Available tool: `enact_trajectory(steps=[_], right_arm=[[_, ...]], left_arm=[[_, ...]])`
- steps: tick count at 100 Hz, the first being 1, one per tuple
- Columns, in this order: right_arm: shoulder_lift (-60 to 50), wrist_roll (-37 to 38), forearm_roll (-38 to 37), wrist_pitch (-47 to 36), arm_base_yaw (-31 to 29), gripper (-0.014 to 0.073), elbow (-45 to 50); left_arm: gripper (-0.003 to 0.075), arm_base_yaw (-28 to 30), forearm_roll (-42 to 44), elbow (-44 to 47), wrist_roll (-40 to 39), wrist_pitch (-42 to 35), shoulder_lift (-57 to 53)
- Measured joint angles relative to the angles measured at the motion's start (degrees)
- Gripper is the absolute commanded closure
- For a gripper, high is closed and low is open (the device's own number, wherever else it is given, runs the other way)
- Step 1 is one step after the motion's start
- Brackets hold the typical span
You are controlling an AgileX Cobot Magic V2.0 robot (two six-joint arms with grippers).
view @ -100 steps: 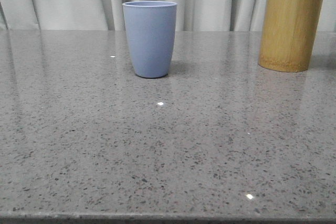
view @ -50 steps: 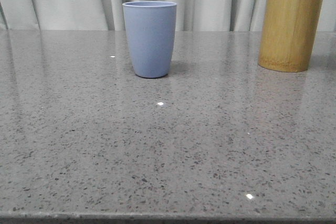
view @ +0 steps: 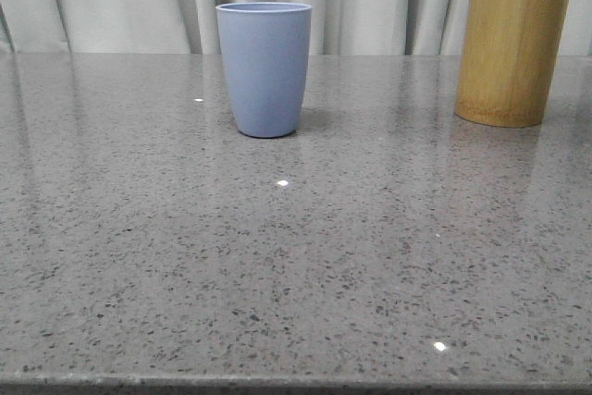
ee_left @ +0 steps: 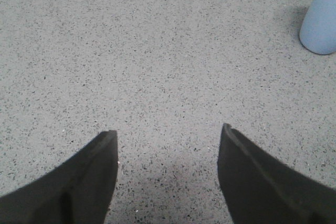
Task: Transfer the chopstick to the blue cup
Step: 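Lift the pink chopstick out of the bamboo cup with the right gripper, then carry the chopstick over the blue cup and lower it in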
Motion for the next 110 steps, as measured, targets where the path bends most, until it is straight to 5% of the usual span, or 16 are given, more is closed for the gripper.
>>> enact_trajectory(steps=[42, 110], right_arm=[[13.8, 0.0, 2.1, -5.9, 7.0, 0.0653, -3.8], [22.8, 0.0, 4.8, -1.7, 7.1, 0.0650, -4.1]], left_arm=[[0.0309, 0.0, 0.0, 0.0, 0.0, 0.0, 0.0], [0.0309, 0.0, 0.0, 0.0, 0.0, 0.0, 0.0]])
